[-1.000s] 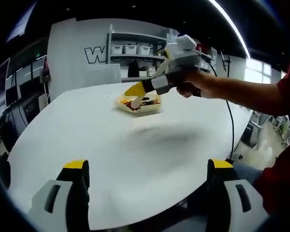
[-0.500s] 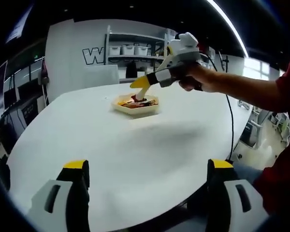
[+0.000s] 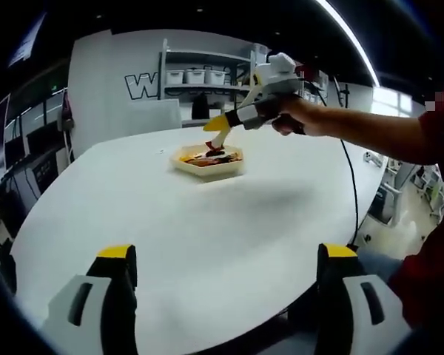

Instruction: Place the target food into the container with the food tongs after gripping and lifting it, then release it inside without dropping or visibly crushing the food.

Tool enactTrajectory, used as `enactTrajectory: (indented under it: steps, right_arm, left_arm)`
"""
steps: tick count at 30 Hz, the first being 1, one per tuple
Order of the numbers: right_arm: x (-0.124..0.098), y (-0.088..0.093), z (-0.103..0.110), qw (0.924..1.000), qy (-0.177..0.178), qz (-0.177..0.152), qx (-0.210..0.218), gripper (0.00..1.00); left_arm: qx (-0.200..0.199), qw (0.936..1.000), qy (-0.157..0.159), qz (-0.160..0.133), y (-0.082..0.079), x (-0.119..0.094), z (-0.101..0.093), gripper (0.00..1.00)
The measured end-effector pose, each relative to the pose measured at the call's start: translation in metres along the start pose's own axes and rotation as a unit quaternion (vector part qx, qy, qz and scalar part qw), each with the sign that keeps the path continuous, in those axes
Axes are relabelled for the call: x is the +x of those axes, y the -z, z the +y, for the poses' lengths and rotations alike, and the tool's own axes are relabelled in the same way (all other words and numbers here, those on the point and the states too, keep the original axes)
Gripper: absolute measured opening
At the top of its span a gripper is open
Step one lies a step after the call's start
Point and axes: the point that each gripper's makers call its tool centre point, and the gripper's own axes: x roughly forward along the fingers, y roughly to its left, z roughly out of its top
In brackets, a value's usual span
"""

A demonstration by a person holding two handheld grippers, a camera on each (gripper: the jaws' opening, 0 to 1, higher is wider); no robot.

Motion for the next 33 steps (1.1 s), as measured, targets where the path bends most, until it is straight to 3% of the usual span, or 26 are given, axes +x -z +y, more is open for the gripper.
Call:
enactTrajectory:
  steps: [4,7,20,30,33]
  right_arm:
    - [0.007,0.001,-0.02,0.9999,0.011,0.003,0.013,0.16]
    - [0.008,0.003,-0.023,0.9993,0.011,0.001,0.035,0.16]
    - [0.022,0.001,-0.056,0.9981,0.042,-0.001,0.046,0.17]
    - [0.031,0.0,-0.066,0.9978,0.049,0.001,0.043,0.17]
    - [0.034,-0.008,-0.067,0.9982,0.045,-0.016,0.036,0.2]
  left_arm:
    - [0.0,1.0,-0.002,0.001,0.0,0.0,0.002,0.99]
    - [0.002,1.0,-0.003,0.003,0.0,0.001,0.004,0.98]
    - [0.004,1.0,-0.004,0.007,0.0,0.008,0.008,0.98]
    - [0.002,0.9999,-0.008,0.013,0.002,0.011,0.014,0.98]
    - [0.0,0.9999,-0.008,0.013,0.003,0.012,0.015,0.98]
